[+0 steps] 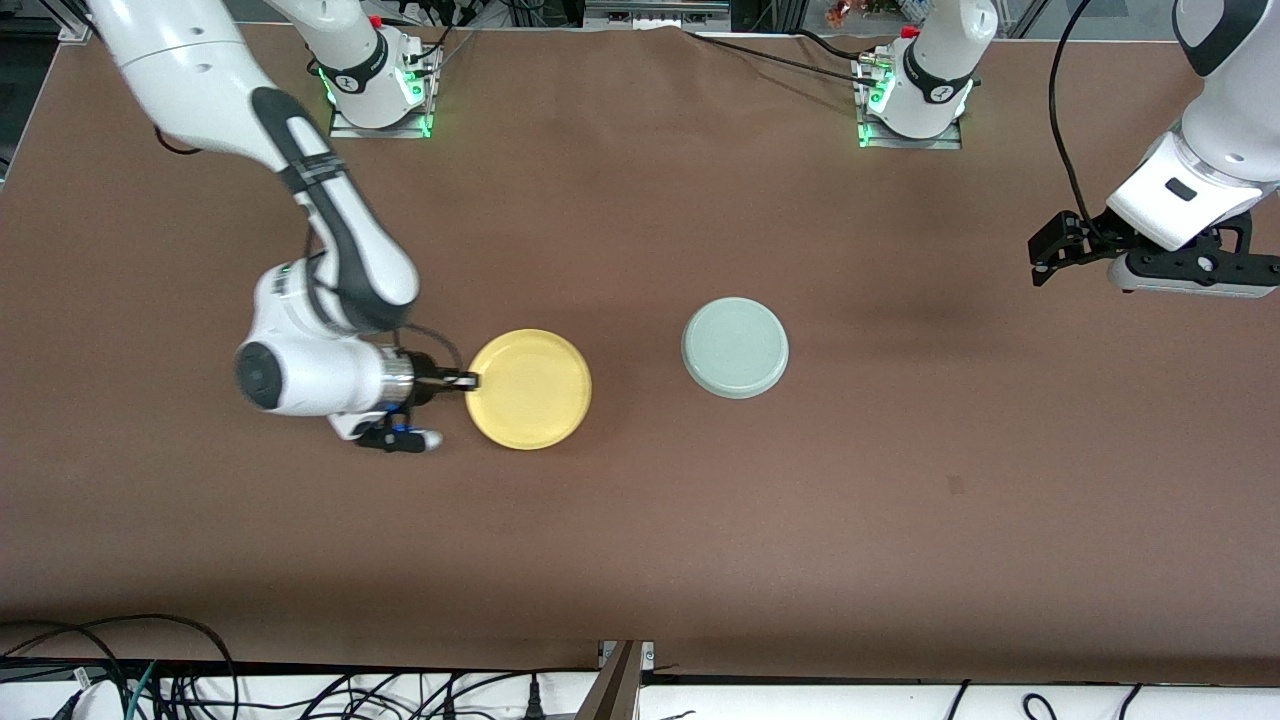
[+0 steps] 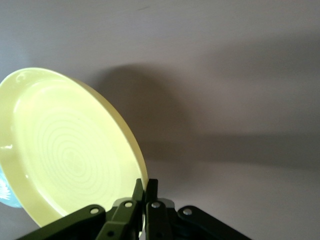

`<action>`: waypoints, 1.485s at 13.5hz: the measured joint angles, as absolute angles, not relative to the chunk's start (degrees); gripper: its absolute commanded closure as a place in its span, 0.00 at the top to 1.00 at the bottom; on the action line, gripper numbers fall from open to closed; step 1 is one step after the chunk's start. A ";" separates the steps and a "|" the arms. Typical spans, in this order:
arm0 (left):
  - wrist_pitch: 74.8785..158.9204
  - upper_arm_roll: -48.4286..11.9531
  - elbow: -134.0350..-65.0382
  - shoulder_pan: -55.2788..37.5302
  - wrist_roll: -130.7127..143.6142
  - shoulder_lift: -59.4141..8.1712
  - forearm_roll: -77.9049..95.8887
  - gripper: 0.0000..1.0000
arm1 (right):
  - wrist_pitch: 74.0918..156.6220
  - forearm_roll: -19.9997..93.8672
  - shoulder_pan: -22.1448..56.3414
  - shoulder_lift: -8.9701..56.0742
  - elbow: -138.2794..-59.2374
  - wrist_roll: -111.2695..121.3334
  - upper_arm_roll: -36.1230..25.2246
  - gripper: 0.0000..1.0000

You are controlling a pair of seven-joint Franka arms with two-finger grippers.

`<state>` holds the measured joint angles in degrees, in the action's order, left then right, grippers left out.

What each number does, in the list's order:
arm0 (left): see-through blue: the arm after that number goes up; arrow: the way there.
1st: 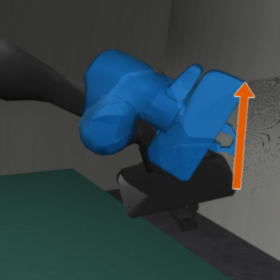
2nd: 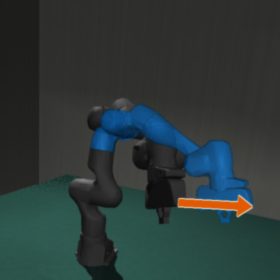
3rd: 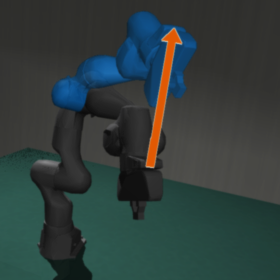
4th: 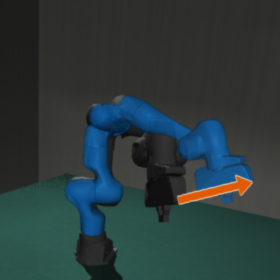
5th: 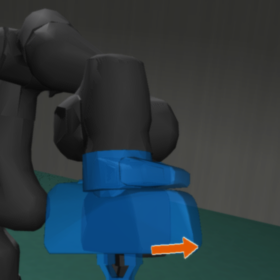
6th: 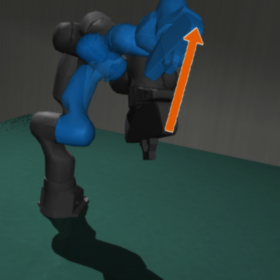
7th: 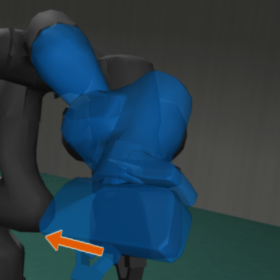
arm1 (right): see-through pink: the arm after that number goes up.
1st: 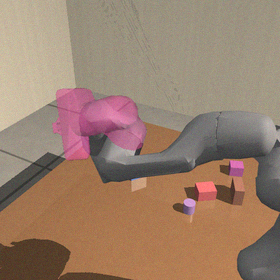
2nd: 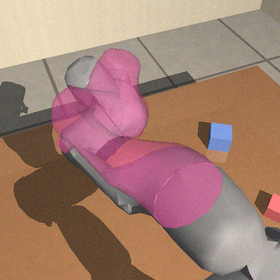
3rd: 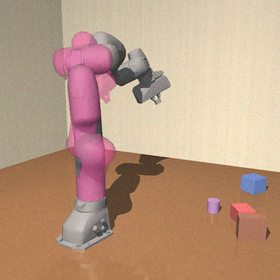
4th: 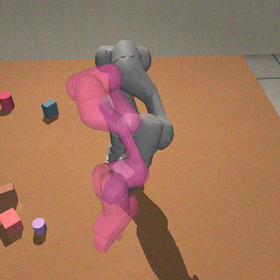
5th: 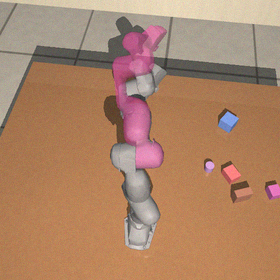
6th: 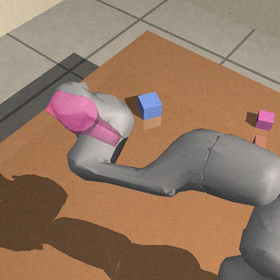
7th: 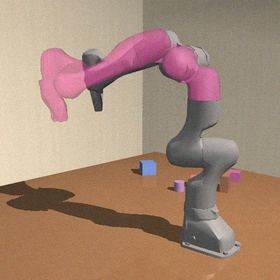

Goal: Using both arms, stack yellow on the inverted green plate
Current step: 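Carry the yellow plate with the right gripper onto the inverted green plate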

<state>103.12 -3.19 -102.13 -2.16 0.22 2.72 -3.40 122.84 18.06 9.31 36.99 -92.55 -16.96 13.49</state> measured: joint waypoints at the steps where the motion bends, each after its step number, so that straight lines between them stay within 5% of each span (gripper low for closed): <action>1: 103.19 -3.24 -101.97 -2.18 0.22 2.66 -3.40 1.00 | 125.77 18.06 12.36 37.32 -92.56 -20.11 13.50 0.00; 10: 100.86 -4.72 -99.56 -2.27 0.22 2.03 -3.40 1.00 | 149.31 18.07 35.06 44.34 -92.16 -43.71 13.35 0.00; 16: 100.10 -6.27 -98.86 -2.12 0.28 1.81 -3.40 1.00 | 152.55 18.06 39.08 47.49 -89.75 -46.53 12.03 0.00; 17: 100.07 -6.20 -98.86 -2.06 0.28 1.78 -3.40 1.00 | 152.55 18.06 39.26 47.49 -89.60 -46.56 11.86 0.44; 18: 100.06 -6.17 -98.86 -1.99 0.28 1.76 -3.40 1.00 | 152.55 18.06 39.27 47.50 -89.58 -46.58 11.83 0.99; 20: 100.05 -6.17 -98.86 -1.96 0.28 1.73 -3.40 1.00 | 152.55 18.06 39.27 47.50 -89.47 -46.60 11.63 1.00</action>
<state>100.05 -6.17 -98.86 -1.96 0.28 1.73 -3.40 152.55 18.06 39.27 47.50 -89.47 -46.60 11.63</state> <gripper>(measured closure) 0.000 0.793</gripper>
